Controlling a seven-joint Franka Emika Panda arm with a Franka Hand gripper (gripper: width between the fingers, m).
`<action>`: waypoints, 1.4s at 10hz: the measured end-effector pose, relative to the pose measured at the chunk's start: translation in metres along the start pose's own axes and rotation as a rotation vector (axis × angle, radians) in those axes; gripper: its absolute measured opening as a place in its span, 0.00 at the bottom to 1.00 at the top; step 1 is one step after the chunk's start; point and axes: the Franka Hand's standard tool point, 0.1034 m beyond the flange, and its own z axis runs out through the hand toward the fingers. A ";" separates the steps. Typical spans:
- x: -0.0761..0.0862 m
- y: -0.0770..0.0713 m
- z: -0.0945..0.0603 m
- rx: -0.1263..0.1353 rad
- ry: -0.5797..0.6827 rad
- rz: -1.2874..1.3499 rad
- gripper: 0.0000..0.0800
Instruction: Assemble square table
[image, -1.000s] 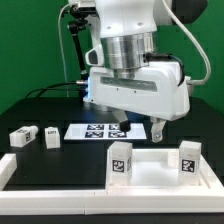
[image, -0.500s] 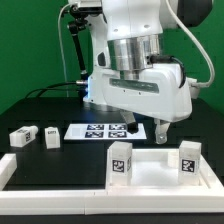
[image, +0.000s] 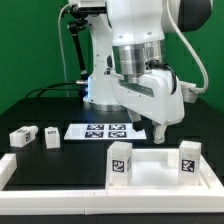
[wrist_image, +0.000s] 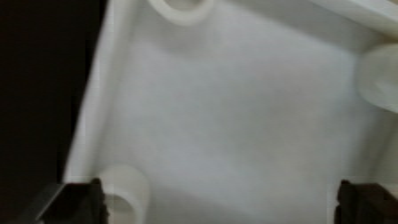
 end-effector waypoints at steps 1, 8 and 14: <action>-0.007 0.011 0.011 0.009 0.013 0.026 0.81; -0.022 0.022 0.053 0.042 0.053 0.040 0.81; -0.016 0.023 0.054 0.067 0.063 0.010 0.64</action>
Offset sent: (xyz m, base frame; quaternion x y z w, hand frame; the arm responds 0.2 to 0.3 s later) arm -0.0098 0.0044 -0.0258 0.0518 0.0422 0.0439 0.9968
